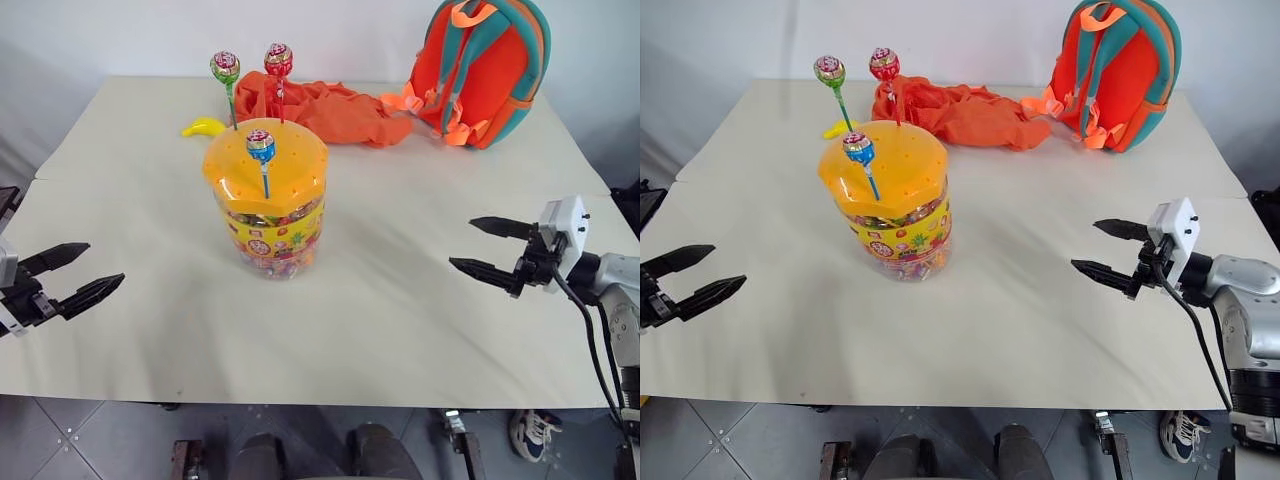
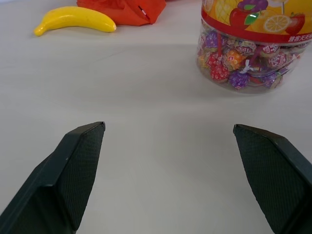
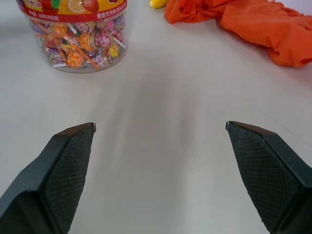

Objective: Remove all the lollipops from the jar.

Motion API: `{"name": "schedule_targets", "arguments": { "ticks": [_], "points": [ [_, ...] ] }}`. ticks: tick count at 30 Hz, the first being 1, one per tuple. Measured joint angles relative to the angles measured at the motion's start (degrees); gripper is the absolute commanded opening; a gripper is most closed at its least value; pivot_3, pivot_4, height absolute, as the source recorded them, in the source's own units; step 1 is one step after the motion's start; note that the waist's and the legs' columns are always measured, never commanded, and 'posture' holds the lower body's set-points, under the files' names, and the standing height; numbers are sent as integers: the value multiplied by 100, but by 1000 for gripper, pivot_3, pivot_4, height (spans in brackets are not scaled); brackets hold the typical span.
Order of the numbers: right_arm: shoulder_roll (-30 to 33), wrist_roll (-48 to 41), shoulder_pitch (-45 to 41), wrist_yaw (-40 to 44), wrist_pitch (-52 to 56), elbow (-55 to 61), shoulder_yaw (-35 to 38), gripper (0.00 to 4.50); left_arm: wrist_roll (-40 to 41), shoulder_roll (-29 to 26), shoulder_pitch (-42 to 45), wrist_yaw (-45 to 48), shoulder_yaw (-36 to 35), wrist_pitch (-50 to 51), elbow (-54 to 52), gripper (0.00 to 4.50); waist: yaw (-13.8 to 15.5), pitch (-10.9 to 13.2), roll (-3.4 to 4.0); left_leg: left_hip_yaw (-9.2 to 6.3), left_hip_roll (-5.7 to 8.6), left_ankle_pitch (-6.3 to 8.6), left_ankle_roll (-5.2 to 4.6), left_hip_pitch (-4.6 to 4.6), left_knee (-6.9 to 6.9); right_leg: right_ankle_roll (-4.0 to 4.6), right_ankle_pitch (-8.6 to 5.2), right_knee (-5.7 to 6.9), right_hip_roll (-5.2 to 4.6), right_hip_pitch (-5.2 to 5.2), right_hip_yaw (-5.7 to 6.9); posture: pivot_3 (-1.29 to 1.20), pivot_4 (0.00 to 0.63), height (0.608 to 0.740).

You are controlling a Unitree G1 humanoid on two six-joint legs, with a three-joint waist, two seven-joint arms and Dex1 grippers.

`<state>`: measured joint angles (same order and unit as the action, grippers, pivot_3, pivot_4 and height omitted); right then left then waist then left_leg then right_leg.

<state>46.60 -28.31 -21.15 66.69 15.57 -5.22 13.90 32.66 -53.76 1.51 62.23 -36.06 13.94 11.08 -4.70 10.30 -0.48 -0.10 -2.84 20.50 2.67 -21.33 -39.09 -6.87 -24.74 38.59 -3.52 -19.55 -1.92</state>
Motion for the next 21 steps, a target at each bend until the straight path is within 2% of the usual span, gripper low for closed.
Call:
{"name": "schedule_targets", "arguments": {
  "ticks": [13, 21],
  "points": [
    [-7, -8, -139, 6, 80, -99, -52, 4500, -26, 0, -213, -364, -49, 289, -446, 4485, -1, 0, 0, 0, 1, 0, 0, 0, -1, 0, 0, 1, -1, 1, -2, 0, 150, 740],
    [-7, -473, -333, 99, 514, -23, 27, 4500, 317, -103, -6, -204, -324, 703, -744, 4485, 2, 0, 0, 1, 2, 0, -1, -1, -3, 0, 0, 1, 0, 1, -1, 0, 150, 740]
  ]
}}
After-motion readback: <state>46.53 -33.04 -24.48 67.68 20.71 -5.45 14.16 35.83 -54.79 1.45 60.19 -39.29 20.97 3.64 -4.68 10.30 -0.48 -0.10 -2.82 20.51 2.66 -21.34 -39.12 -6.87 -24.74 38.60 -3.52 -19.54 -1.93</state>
